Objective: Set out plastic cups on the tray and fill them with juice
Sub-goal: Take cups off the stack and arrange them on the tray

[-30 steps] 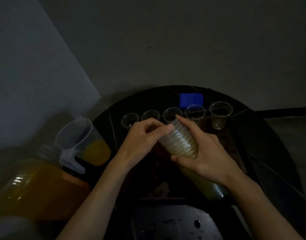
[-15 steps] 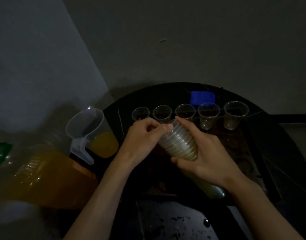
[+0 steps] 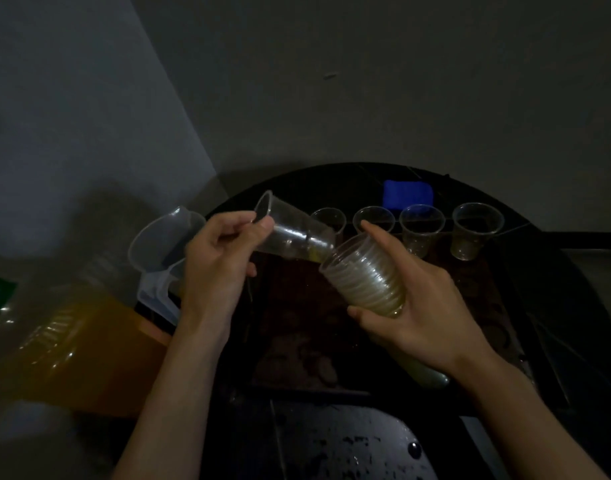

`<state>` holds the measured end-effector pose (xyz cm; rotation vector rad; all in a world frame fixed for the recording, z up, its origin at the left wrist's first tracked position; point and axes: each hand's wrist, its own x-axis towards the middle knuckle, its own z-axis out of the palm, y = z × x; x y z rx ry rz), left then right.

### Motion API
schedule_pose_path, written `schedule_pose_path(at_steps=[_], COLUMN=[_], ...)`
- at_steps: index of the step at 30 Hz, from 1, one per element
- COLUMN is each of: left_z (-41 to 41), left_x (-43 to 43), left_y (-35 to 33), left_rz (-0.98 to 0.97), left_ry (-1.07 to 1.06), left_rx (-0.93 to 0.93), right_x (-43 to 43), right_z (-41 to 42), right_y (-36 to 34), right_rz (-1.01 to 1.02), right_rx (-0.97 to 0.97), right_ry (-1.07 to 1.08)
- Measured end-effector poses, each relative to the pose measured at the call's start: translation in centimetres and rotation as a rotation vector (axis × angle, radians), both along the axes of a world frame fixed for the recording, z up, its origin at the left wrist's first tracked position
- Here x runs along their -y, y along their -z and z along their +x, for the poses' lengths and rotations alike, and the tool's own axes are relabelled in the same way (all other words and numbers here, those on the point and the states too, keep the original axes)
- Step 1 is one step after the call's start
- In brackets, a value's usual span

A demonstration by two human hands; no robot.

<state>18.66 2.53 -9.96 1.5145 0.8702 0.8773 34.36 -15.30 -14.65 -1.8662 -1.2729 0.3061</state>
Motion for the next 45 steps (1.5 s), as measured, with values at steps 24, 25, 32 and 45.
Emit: schedule_pose_path(at_steps=[24, 25, 32, 45], left_z=[1.4, 1.5, 1.9, 2.8], left_x=[-1.5, -1.6, -2.1, -1.7], left_y=[8.8, 8.9, 9.6, 9.8], left_rz=[0.435, 0.432, 0.435, 0.430], left_ry=[-0.169, -0.170, -0.148, -0.188], left_rx=[-0.500, -0.509, -0.487, -0.432], right_x=[0.9, 0.9, 1.2, 1.1], right_z=[1.7, 1.8, 2.1, 2.3], right_y=[0.4, 0.4, 0.4, 0.4], right_rz=[0.095, 0.094, 0.113, 0.134], right_rx=[-0.054, -0.054, -0.068, -0.098], right_ry=[0.089, 0.090, 0.095, 0.090])
